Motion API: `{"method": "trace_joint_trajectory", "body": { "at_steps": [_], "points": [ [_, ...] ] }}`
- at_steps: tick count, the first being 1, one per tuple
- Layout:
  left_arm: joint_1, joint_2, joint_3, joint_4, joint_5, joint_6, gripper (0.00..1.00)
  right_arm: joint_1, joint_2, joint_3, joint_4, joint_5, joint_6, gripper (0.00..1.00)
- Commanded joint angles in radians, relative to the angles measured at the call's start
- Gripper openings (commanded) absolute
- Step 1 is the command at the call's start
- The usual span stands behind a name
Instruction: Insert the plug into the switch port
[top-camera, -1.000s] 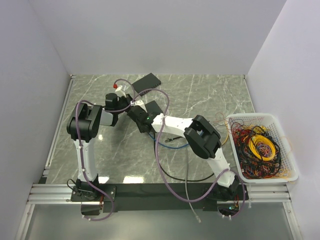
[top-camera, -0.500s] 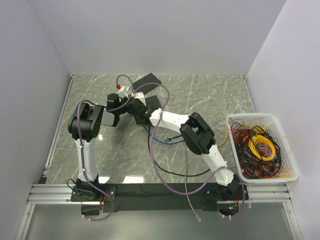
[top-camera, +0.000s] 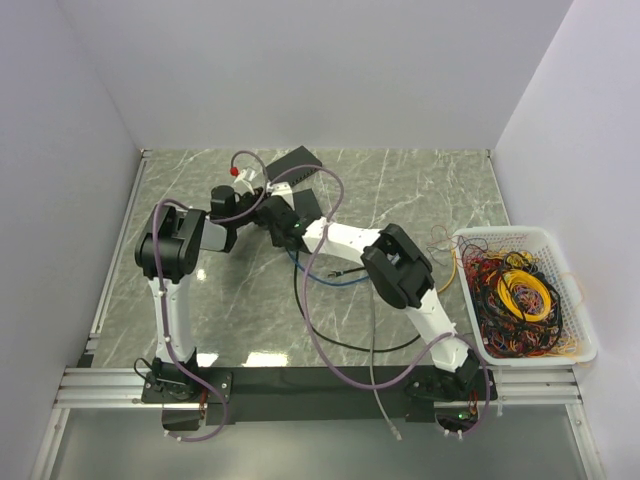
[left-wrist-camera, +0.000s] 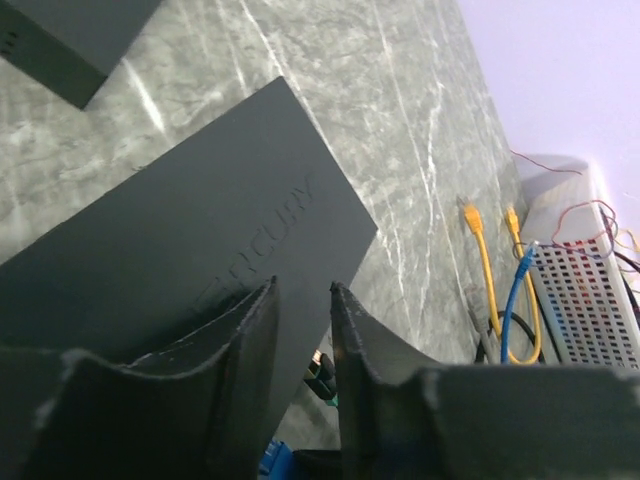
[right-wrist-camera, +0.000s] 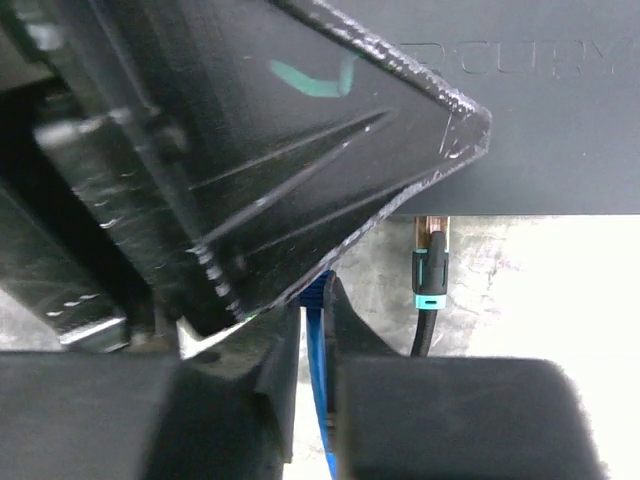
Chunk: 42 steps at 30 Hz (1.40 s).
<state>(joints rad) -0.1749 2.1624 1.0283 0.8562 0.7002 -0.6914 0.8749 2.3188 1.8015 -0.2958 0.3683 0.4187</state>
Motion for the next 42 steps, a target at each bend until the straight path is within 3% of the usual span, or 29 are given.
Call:
{"method": "trace_joint_trajectory", "body": {
  "at_steps": [1,2,5,11,19,25,29,35,42],
  "points": [
    [-0.023,0.042,-0.077,-0.146,0.082,0.003,0.38,-0.050,-0.101,-0.071,0.219,0.015,-0.003,0.28],
    [-0.020,0.036,-0.092,-0.132,0.088,-0.002,0.40,-0.042,-0.114,-0.117,0.242,0.011,-0.009,0.41],
    [-0.009,0.022,-0.086,-0.149,0.073,-0.008,0.43,-0.022,-0.170,-0.187,0.261,0.024,-0.029,0.54],
    [0.018,-0.074,-0.119,-0.155,0.036,-0.040,0.47,0.001,-0.350,-0.347,0.293,0.035,-0.024,0.60],
    [0.021,-0.248,-0.148,-0.261,-0.134,-0.019,0.47,-0.003,-0.498,-0.452,0.271,0.015,0.028,0.62],
    [0.063,-0.413,-0.201,-0.310,-0.260,-0.043,0.47,-0.171,-0.411,-0.279,0.155,-0.127,0.103,0.61],
    [0.069,-0.475,-0.200,-0.388,-0.396,-0.014,0.46,-0.307,-0.265,-0.131,0.103,-0.245,0.141,0.60],
    [0.071,-0.408,-0.152,-0.424,-0.416,-0.014,0.44,-0.358,-0.011,0.228,-0.080,-0.336,0.149,0.60],
    [0.071,-0.323,-0.140,-0.411,-0.436,-0.020,0.44,-0.372,0.073,0.283,-0.082,-0.430,0.199,0.60]
  ]
}}
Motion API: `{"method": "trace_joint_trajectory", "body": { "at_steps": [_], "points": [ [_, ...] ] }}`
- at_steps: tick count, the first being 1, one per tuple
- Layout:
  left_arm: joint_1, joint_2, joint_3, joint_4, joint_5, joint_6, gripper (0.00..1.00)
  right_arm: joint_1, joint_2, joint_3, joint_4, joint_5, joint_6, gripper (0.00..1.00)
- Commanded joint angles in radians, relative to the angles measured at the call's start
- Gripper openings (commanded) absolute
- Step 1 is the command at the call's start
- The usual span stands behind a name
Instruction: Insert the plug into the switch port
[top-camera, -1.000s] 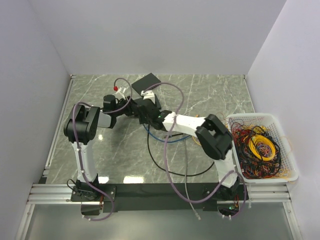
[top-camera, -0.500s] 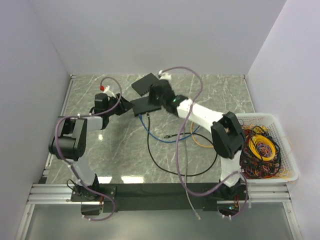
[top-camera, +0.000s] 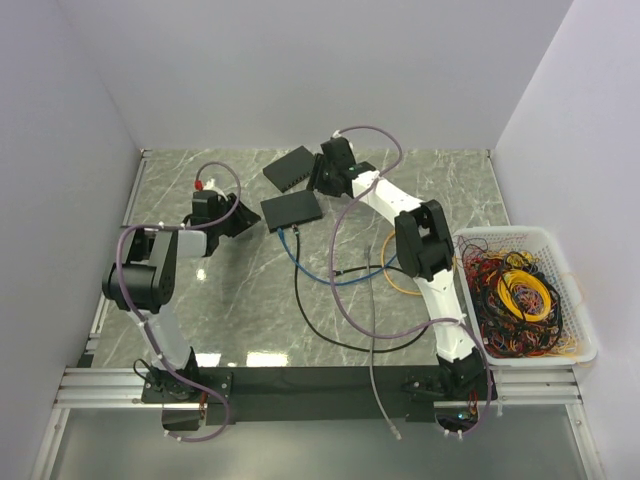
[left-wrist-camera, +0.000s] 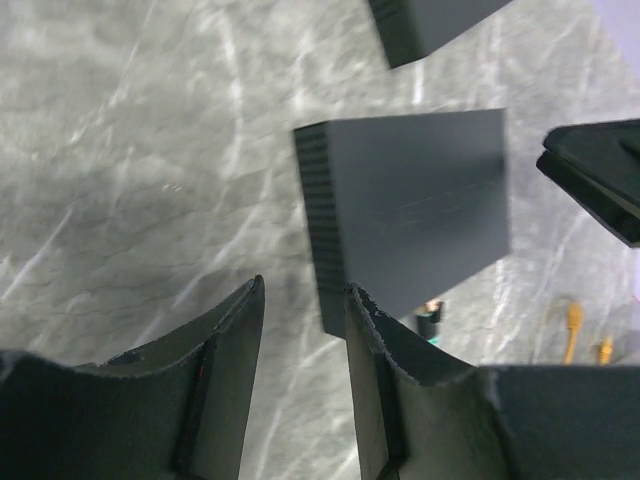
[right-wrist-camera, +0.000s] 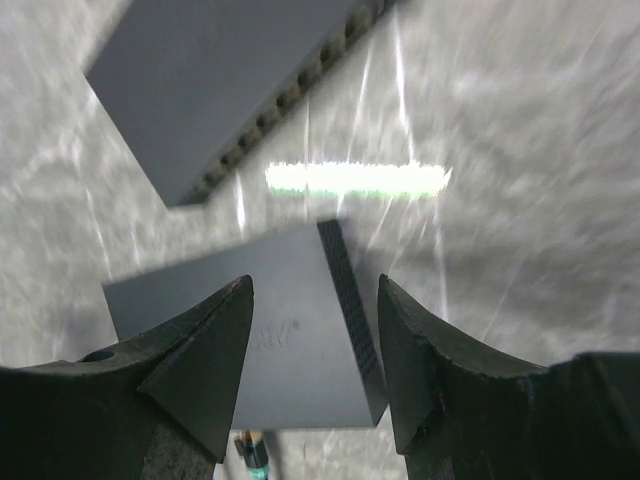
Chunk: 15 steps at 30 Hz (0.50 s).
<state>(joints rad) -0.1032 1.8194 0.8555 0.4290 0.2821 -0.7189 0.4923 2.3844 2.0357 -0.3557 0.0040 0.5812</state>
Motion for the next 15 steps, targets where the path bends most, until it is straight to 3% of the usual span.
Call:
{"method": "trace_joint_trajectory", "body": {
  "at_steps": [1,7,15],
  "points": [
    [-0.003,0.026,0.034,0.017,-0.012,0.004,0.44,0.009,0.010,0.046,-0.020,-0.074,0.043,0.60],
    [-0.007,0.064,0.031,0.048,0.020,-0.014,0.43,0.011,0.088,0.079,-0.034,-0.186,0.111,0.60],
    [-0.033,0.077,0.022,0.057,0.037,-0.016,0.41,0.049,0.104,0.083,-0.019,-0.226,0.120,0.60]
  ]
}}
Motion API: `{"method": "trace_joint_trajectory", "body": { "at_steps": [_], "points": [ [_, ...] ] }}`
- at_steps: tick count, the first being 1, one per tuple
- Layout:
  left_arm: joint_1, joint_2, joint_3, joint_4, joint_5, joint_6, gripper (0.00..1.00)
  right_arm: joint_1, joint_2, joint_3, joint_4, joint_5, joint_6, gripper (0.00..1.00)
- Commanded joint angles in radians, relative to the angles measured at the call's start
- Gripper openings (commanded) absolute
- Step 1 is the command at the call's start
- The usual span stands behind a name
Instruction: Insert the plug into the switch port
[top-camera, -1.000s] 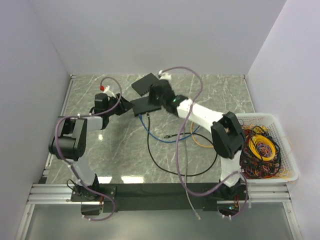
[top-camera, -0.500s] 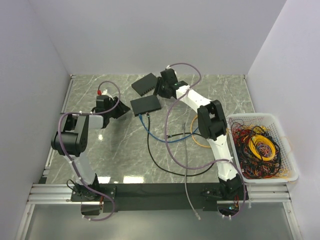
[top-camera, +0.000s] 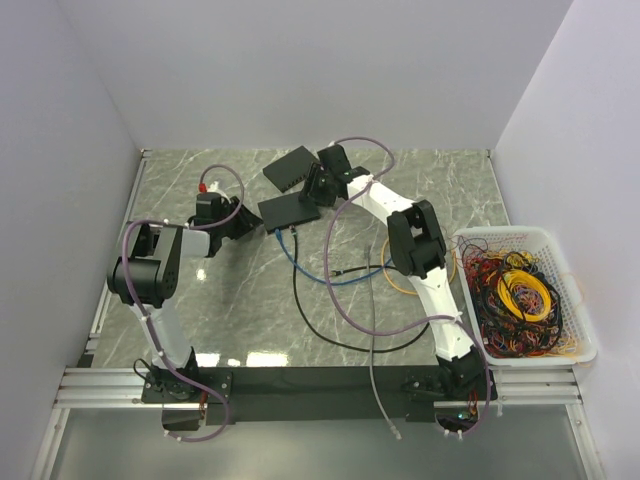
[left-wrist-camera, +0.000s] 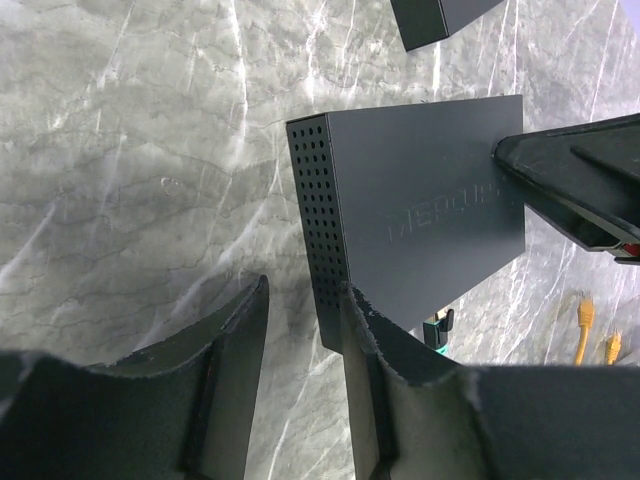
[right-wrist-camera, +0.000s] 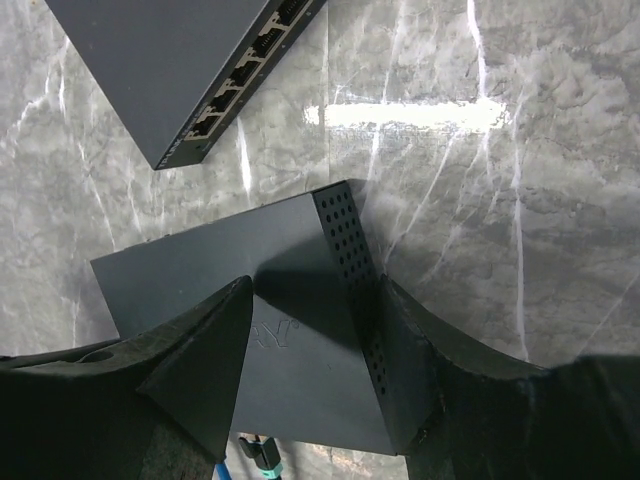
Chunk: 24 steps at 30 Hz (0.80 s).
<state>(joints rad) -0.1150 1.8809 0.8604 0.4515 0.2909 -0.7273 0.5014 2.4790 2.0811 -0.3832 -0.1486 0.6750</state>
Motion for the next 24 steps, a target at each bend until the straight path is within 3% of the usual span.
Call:
{"method": "trace_joint_trajectory", "body": {
  "at_steps": [1,5,17,22,24],
  "points": [
    [-0.025,0.015,0.014,0.036,0.030,-0.009,0.41,0.046,0.014,0.039,0.012,-0.078,0.024,0.60],
    [-0.041,-0.028,-0.035,0.032,0.030,-0.015,0.40,0.089,0.015,0.043,0.012,-0.094,0.012,0.60],
    [-0.041,-0.350,-0.211,-0.143,-0.027,0.012,0.40,0.253,-0.002,-0.033,0.096,-0.129,0.027,0.60],
    [-0.041,-0.434,-0.250,-0.227,-0.068,0.043,0.40,0.302,-0.066,-0.131,0.142,-0.111,0.025,0.57],
    [-0.041,-0.485,-0.245,-0.296,-0.117,0.060,0.40,0.308,-0.135,-0.288,0.241,-0.024,0.029,0.57]
  ]
}}
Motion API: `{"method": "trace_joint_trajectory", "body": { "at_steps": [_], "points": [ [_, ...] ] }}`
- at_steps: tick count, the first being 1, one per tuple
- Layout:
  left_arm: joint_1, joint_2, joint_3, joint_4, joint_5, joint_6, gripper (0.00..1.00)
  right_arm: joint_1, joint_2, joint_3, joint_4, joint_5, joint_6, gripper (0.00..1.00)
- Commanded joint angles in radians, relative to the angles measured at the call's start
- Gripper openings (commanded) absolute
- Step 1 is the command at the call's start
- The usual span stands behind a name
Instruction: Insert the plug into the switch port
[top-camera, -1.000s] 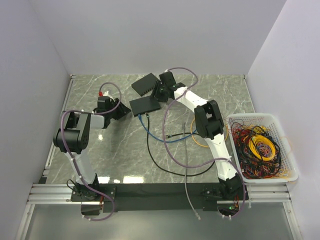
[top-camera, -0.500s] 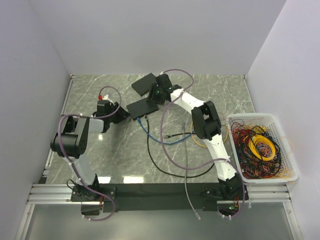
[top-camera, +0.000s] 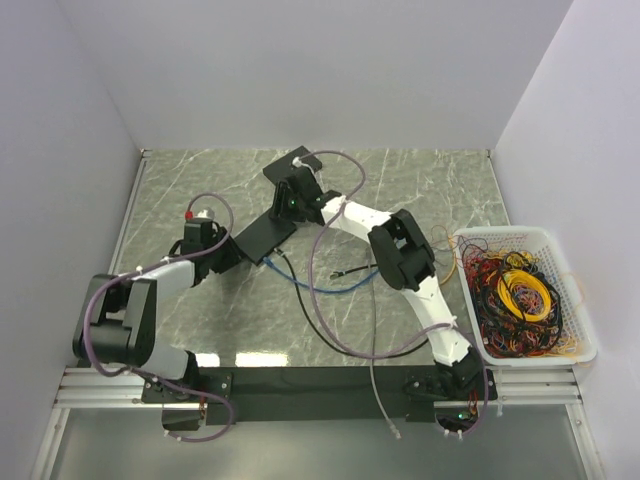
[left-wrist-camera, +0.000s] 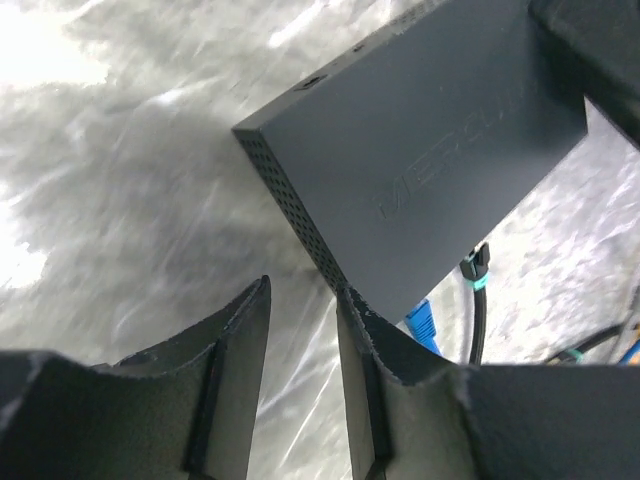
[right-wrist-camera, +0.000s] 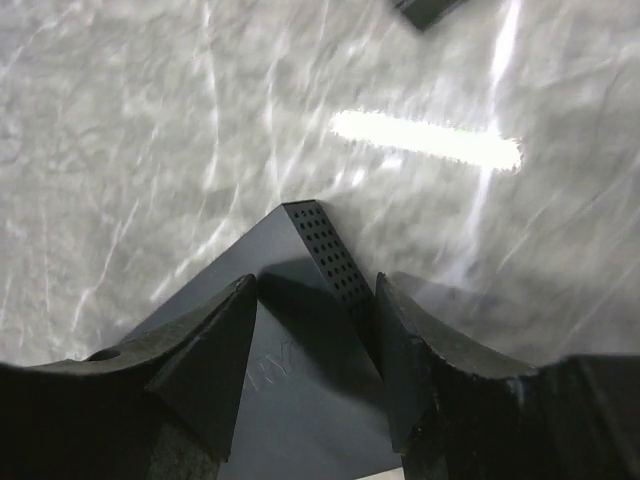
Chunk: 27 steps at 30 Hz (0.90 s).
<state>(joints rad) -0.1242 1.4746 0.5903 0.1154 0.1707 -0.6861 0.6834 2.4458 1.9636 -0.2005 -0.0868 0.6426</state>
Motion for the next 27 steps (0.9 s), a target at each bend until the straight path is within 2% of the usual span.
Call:
{"method": "trace_joint_trajectory", "body": {
  "at_steps": [1,3,6,11,19,24,25,26,27],
  "points": [
    [-0.032,-0.095,0.031,0.015,-0.023,0.031,0.40,0.122,-0.182,-0.234,0.100,-0.064,0.065,0.58],
    [-0.032,-0.152,0.051,-0.046,-0.091,0.057,0.41,0.108,-0.249,-0.343,0.150,-0.028,0.048,0.59],
    [-0.031,-0.203,0.049,-0.039,-0.119,0.053,0.42,0.100,-0.341,-0.374,0.118,0.021,-0.023,0.60],
    [-0.031,-0.208,0.042,-0.002,-0.132,0.040,0.45,0.100,-0.504,-0.483,0.079,0.146,-0.113,0.61],
    [-0.031,-0.214,0.057,0.016,-0.132,0.036,0.48,0.058,-0.708,-0.707,0.001,0.380,-0.159,0.60],
    [-0.031,-0.231,0.045,0.033,-0.135,0.036,0.48,-0.007,-0.819,-0.891,-0.022,0.429,-0.150,0.52],
    [-0.031,-0.232,0.042,0.035,-0.137,0.037,0.48,-0.008,-0.833,-0.914,-0.028,0.432,-0.147,0.49],
    [-0.031,-0.232,0.037,0.038,-0.137,0.036,0.48,-0.008,-0.853,-0.951,-0.036,0.440,-0.130,0.39],
    [-0.031,-0.235,0.033,0.046,-0.137,0.036,0.47,-0.008,-0.892,-0.972,-0.034,0.444,-0.121,0.38]
  ]
}}
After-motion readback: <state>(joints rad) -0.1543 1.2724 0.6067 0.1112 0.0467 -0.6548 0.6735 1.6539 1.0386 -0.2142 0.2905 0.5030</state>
